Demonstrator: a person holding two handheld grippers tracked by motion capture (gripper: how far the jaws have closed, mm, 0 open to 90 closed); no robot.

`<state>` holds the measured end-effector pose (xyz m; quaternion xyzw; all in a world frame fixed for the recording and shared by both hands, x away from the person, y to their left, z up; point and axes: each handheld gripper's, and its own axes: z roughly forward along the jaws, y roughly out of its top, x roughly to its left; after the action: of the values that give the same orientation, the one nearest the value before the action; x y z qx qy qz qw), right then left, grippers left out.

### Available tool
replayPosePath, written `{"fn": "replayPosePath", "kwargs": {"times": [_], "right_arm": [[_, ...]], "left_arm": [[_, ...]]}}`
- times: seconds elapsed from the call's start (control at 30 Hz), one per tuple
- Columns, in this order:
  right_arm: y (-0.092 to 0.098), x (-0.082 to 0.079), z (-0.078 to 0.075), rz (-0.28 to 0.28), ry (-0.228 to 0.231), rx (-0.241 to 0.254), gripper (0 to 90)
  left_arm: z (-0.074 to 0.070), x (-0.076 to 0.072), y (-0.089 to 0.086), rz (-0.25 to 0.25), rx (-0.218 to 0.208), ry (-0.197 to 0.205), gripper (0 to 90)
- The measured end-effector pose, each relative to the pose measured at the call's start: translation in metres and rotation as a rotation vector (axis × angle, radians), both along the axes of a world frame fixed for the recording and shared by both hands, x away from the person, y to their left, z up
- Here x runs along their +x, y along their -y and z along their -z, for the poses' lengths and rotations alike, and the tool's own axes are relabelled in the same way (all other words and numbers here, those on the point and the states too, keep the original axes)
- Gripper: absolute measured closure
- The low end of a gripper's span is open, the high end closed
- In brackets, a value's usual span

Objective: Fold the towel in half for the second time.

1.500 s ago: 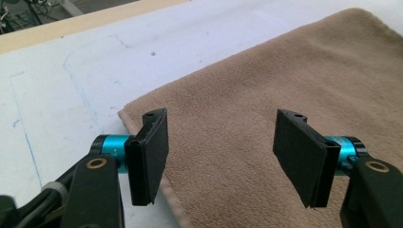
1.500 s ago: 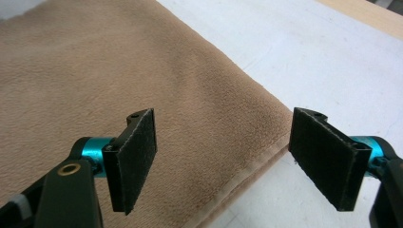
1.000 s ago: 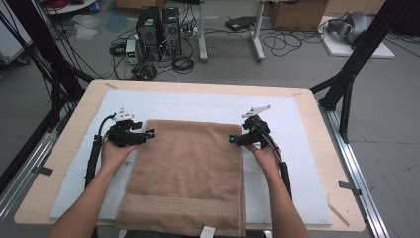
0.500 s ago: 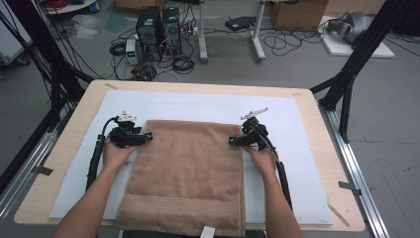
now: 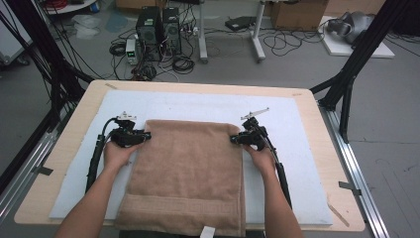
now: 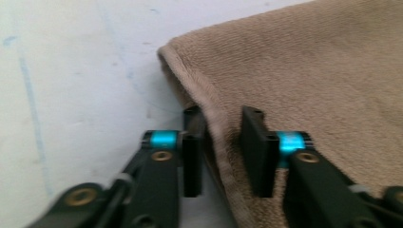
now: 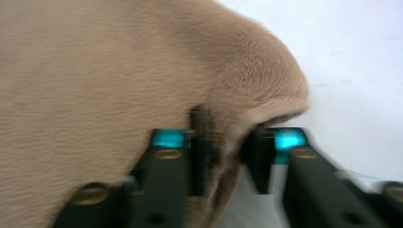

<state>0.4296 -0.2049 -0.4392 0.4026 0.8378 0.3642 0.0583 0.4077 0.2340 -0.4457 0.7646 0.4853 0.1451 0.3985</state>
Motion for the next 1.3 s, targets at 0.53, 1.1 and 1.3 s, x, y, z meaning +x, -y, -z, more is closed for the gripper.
{"fn": "replayPosePath", "kwargs": {"times": [0.53, 1.1, 1.3], "right_arm": [[0.002, -0.006, -0.017, -0.044, 0.062, -0.008, 80.4], [0.009, -0.03, -0.055, -0.106, 0.156, 0.077, 80.3], [0.009, -0.055, -0.074, -0.161, 0.182, 0.086, 79.9]], "left_arm": [[-0.007, -0.004, 0.001, 0.006, 0.0, 0.041, 83.8], [-0.045, -0.033, -0.011, 0.059, -0.039, 0.189, 84.0], [-0.059, -0.06, -0.015, 0.096, -0.031, 0.264, 84.0]]}}
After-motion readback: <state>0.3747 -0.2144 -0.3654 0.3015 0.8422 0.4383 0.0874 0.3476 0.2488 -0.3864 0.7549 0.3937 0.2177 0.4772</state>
